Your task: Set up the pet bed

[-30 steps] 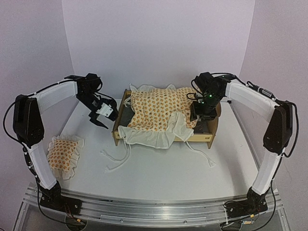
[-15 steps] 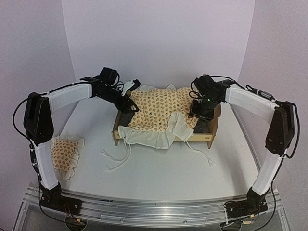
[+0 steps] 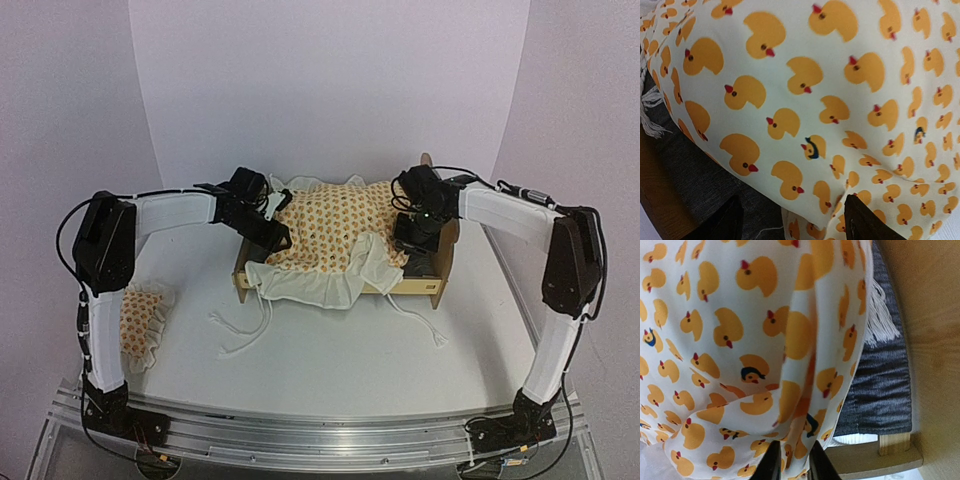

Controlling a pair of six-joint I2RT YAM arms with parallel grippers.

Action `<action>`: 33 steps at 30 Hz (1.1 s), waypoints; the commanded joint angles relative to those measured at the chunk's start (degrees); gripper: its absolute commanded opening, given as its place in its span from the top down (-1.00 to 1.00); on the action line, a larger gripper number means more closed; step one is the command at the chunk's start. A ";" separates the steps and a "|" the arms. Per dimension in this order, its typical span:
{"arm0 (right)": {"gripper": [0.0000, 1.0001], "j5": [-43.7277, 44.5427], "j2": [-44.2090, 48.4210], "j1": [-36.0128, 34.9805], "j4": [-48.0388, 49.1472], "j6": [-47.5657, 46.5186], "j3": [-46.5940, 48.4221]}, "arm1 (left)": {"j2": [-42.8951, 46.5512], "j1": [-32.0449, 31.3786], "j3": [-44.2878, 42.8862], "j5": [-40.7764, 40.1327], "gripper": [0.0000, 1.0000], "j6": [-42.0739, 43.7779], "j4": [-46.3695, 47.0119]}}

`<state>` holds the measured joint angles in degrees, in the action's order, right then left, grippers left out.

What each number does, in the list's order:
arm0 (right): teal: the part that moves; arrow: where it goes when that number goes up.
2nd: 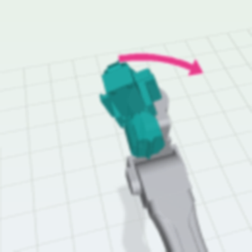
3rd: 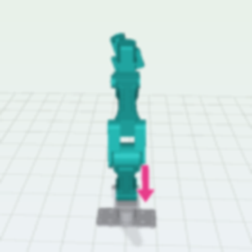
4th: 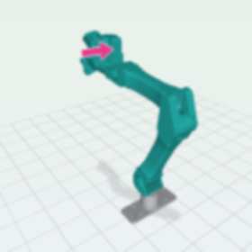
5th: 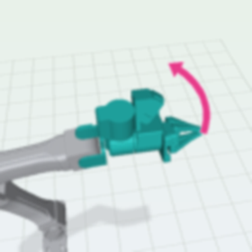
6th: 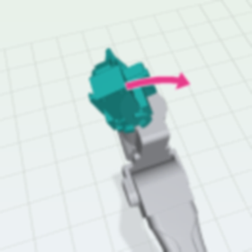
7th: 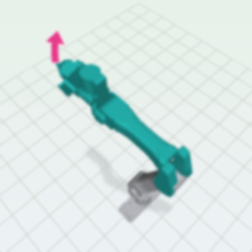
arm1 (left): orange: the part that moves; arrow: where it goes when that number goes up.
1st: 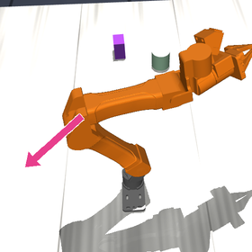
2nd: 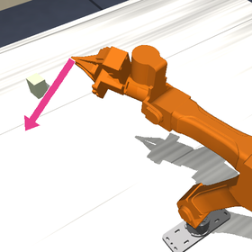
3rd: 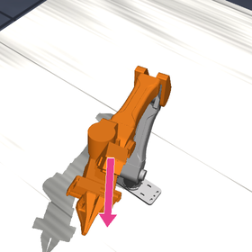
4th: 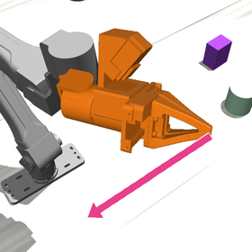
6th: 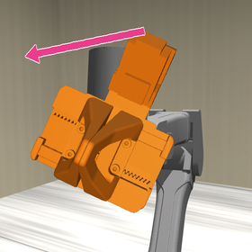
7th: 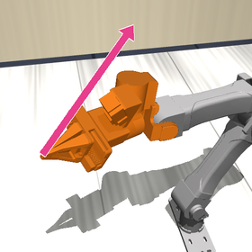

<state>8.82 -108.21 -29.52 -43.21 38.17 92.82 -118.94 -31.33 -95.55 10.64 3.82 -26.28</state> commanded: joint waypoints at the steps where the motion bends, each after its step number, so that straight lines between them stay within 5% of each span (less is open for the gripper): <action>1: 0.80 0.62 -0.05 0.64 1.28 -1.68 0.32 | -1.18 0.21 -0.72 -3.32 -0.13 0.10 2.71; 4: 0.98 0.78 0.01 1.48 1.23 -2.93 0.26 | -0.61 0.23 0.33 -3.79 0.59 1.04 4.46; 7: 1.00 1.23 0.45 2.57 1.15 -4.09 -0.02 | 1.31 0.36 1.24 -2.22 0.99 2.56 6.46; 17: 1.00 5.03 1.86 3.21 -4.97 -11.67 5.34 | 7.02 6.23 0.25 -1.93 1.00 10.73 5.74; 33: 1.00 17.47 -0.57 2.02 -18.07 -14.78 12.39 | 11.06 6.89 4.32 -2.74 1.00 16.47 5.88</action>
<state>18.86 -108.33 -27.09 -54.47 25.04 101.27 -111.44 -25.48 -92.03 9.19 18.42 -21.80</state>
